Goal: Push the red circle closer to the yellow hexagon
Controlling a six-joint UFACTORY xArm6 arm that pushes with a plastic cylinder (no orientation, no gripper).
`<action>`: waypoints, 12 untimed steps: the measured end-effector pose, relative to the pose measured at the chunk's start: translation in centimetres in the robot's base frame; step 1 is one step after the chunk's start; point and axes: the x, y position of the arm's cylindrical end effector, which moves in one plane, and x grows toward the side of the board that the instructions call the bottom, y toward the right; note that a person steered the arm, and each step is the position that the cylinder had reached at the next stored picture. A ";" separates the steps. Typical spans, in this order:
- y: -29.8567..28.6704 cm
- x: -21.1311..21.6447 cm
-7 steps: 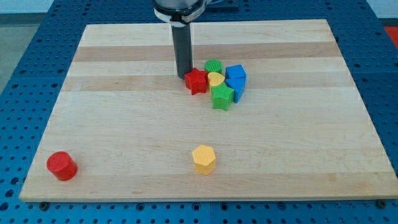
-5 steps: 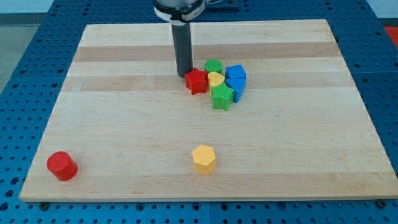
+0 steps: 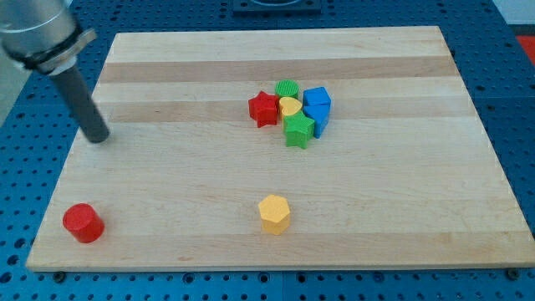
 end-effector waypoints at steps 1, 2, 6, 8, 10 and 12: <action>-3.1 2.5; -3.1 2.9; -2.9 16.6; -1.5 13.5; 5.5 12.3; 10.0 12.8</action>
